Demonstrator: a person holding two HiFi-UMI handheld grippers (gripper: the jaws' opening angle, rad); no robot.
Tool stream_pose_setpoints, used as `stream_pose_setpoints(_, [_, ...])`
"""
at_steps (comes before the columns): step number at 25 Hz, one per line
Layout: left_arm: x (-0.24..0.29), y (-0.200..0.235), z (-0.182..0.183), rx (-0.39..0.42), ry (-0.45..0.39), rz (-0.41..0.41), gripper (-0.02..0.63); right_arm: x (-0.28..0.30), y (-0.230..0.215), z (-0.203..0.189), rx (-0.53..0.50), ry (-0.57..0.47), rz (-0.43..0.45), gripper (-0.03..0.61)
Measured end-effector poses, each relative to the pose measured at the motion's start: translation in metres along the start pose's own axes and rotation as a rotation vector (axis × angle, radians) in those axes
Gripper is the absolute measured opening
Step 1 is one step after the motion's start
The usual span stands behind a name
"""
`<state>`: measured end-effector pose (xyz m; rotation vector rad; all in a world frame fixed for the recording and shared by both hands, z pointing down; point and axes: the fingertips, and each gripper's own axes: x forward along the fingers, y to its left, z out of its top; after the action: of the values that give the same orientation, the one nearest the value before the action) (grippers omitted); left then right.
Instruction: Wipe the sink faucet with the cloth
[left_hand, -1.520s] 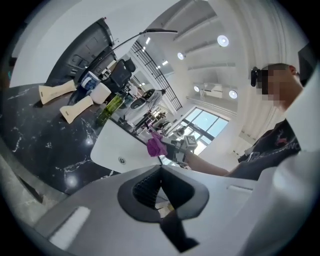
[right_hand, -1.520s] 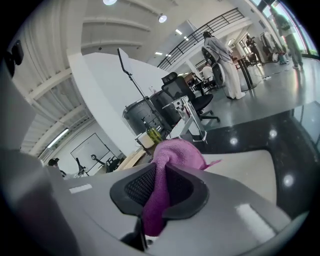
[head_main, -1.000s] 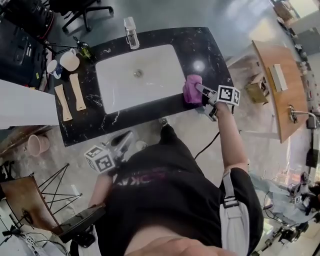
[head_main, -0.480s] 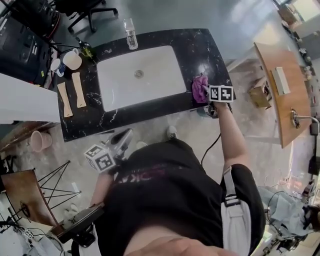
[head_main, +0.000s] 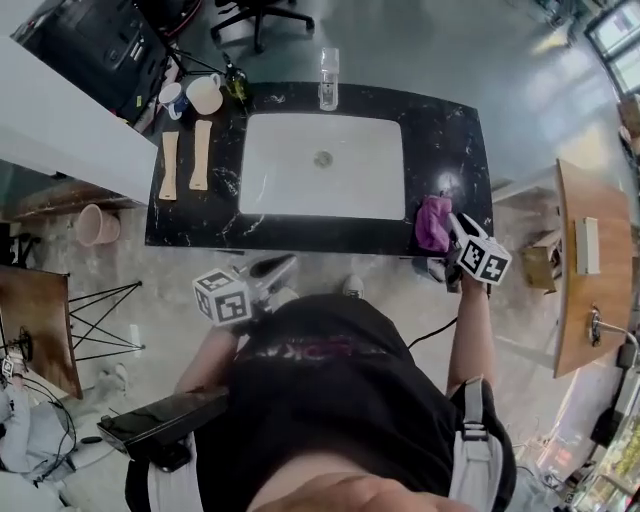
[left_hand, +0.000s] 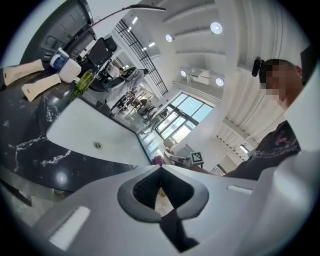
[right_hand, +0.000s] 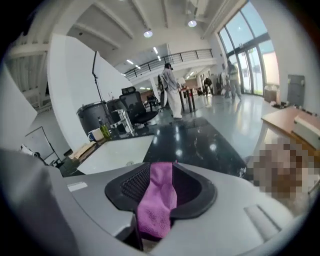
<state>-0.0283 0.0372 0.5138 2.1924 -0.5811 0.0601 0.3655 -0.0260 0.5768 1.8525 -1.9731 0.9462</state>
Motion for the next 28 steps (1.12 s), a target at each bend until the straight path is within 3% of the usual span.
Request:
stream_pose_setpoints(3, [0.008,-0.003,0.000,-0.002,-0.007,0.000,0.000,-0.029,0.007,0.045,-0.002,-0.206,-0.033,0.110])
stream_pose_setpoints(4, [0.011,-0.004,-0.001,0.000,-0.004,-0.004,0.000,-0.038,0.014,0.058,0.013,-0.270,-0.028,0.045])
stream_pose_setpoints(6, [0.018,-0.007,-0.001,0.007,0.007,-0.011,0.000,-0.047,0.040,0.071,0.040,-0.337,0.034,0.013])
stream_pose_setpoints(8, [0.022,-0.010,-0.001,0.018,0.015,-0.013,0.000,-0.047,0.088,0.060,0.081,-0.304,0.190,0.011])
stream_pose_setpoints(11, [0.024,-0.013,0.001,0.027,0.016,-0.007,0.000,-0.043,0.172,0.016,0.159,-0.171,0.450,0.011])
stream_pose_setpoints(15, [0.024,-0.013,0.002,0.034,0.013,0.005,0.000,-0.042,0.237,-0.034,0.218,-0.031,0.610,0.011])
stream_pose_setpoints(20, [0.023,-0.013,-0.001,0.030,0.010,0.009,0.000,-0.037,0.250,-0.052,0.179,0.081,0.665,0.011])
stream_pose_setpoints(28, [0.015,-0.011,-0.001,0.017,-0.010,0.024,0.000,-0.037,0.257,-0.053,0.176,0.091,0.680,0.011])
